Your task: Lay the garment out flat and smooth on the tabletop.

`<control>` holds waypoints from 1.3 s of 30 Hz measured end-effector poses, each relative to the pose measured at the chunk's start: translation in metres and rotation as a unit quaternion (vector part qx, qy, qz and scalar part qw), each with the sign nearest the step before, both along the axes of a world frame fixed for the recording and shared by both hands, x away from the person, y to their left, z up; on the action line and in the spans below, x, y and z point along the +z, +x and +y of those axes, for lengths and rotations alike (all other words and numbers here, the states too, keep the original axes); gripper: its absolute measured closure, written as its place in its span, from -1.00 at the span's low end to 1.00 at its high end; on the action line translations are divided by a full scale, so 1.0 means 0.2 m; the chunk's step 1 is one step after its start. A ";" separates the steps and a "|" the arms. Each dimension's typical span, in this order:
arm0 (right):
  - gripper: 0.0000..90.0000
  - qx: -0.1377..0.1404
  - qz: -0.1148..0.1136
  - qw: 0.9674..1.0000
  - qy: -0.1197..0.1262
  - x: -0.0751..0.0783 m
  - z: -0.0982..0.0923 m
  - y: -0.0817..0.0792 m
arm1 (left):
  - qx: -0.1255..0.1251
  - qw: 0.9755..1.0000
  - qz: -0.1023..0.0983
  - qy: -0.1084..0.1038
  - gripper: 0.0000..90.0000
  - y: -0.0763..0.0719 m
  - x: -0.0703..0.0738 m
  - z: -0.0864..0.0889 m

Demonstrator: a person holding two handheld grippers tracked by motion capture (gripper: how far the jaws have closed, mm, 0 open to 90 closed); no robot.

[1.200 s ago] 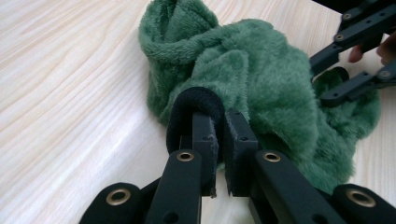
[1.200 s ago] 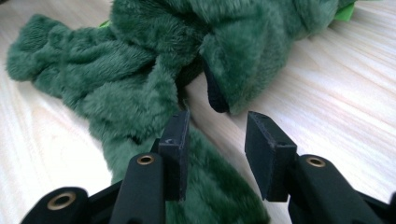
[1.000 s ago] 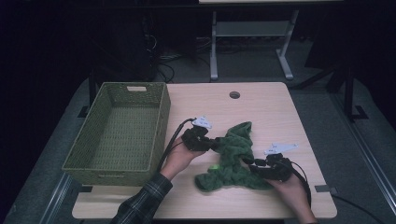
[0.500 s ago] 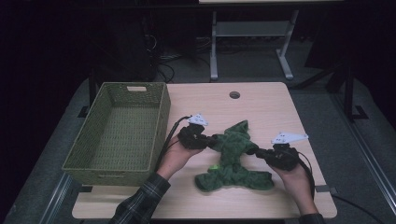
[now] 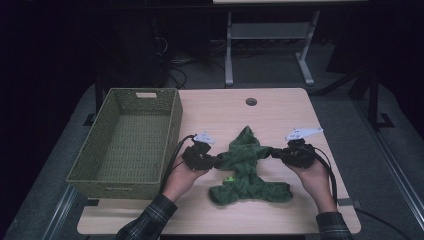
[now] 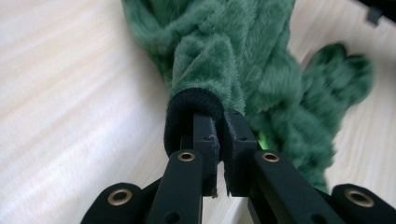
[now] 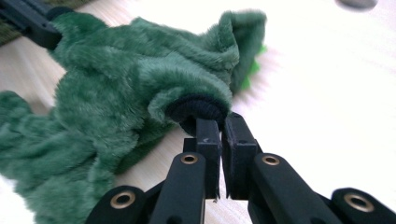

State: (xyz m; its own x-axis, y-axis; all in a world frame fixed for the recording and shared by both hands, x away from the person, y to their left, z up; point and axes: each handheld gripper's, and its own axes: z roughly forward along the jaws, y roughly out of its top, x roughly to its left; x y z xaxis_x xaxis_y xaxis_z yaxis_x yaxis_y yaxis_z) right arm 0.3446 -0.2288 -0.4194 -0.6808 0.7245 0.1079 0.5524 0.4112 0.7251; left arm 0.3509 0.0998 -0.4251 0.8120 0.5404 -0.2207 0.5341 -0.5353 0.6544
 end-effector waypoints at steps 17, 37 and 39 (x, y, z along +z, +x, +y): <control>0.57 -0.002 0.053 0.998 -0.018 -0.19 0.00 0.05 | 0.008 0.999 -0.002 0.033 0.29 0.01 -0.07 -0.05; 0.42 0.019 0.039 0.999 0.022 0.07 0.07 0.25 | 0.037 0.998 -0.055 0.002 0.26 0.30 0.11 -0.12; 0.43 0.020 0.041 0.999 0.022 0.06 0.09 0.29 | 0.037 0.998 -0.047 0.000 0.29 0.35 0.09 -0.13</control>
State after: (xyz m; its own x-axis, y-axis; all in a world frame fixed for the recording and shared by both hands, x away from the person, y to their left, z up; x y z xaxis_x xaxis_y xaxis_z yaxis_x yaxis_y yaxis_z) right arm 0.4022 -0.2103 -0.4067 -0.6973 0.6895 0.1956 0.5938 0.4031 0.6963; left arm 0.4201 0.0743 -0.4070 0.7865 0.6004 -0.1447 0.5082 -0.4961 0.7040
